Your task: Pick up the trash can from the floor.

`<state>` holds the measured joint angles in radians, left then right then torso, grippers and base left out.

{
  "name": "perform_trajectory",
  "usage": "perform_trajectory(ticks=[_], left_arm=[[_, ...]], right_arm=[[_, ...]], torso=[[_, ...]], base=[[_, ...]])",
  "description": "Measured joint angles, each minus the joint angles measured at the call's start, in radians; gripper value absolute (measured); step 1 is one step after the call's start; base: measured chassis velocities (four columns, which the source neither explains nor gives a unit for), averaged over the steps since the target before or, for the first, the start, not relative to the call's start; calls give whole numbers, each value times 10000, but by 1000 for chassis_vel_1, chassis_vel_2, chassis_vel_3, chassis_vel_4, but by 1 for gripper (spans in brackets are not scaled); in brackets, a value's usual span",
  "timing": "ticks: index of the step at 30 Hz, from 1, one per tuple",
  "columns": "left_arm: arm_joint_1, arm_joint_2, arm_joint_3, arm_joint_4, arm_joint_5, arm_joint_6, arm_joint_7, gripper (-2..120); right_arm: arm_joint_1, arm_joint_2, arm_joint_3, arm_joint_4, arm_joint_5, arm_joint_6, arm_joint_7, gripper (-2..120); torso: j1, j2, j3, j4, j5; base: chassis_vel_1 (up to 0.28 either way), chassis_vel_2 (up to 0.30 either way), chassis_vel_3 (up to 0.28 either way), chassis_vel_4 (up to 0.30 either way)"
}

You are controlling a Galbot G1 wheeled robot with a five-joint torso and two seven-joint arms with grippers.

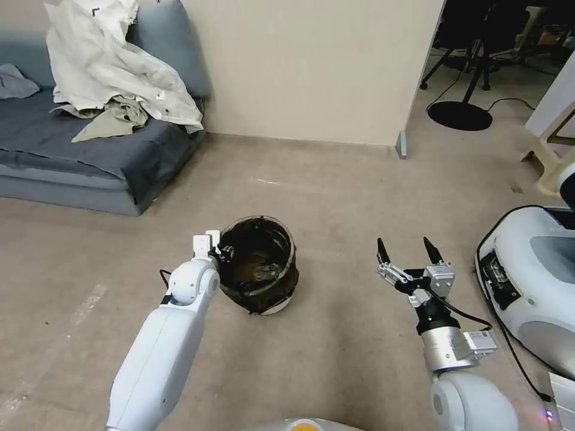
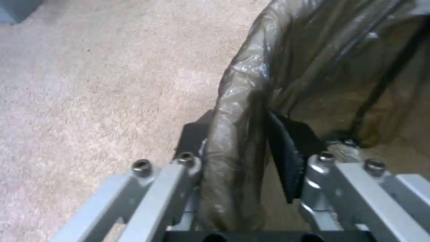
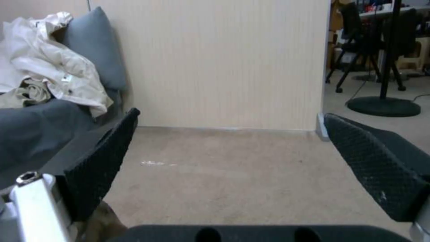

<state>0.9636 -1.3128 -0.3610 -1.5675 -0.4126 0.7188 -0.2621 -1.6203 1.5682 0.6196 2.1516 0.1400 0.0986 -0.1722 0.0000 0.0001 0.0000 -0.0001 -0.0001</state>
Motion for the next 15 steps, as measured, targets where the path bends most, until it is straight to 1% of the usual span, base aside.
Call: perform_trajectory(ticks=[1,3,5,7,8,15], left_arm=[[17,24,-24,-17,-44,-31,-1,21],[24,37,-49,-30,-86,-55,0,19],[33,55,-103,-62,-172,-86,-5,13],[40,65,-132,-79,-213,-109,-17,11],[49,78,-144,-93,-257,-129,-20,8],[195,171,-267,-256,-474,-193,-79,7]], right_arm=[[1,-7,-4,0,-3,-2,0,100],[3,-14,-7,0,-3,-4,0,100],[5,-29,-9,3,-4,-15,0,100],[5,-36,-9,6,-4,-18,-1,100],[5,-45,-9,8,-4,-20,-1,100],[-10,-50,-21,41,-4,-23,-11,100]], torso=[[1,0,0,0,0],[0,0,0,0,-1],[0,0,0,-1,-2],[0,0,0,-2,-3],[1,0,0,-2,-3],[1,-1,2,-3,-5]], base=[[0,0,0,0],[0,0,0,0],[0,0,0,0],[0,0,0,0],[0,0,0,0],[0,0,0,0]])
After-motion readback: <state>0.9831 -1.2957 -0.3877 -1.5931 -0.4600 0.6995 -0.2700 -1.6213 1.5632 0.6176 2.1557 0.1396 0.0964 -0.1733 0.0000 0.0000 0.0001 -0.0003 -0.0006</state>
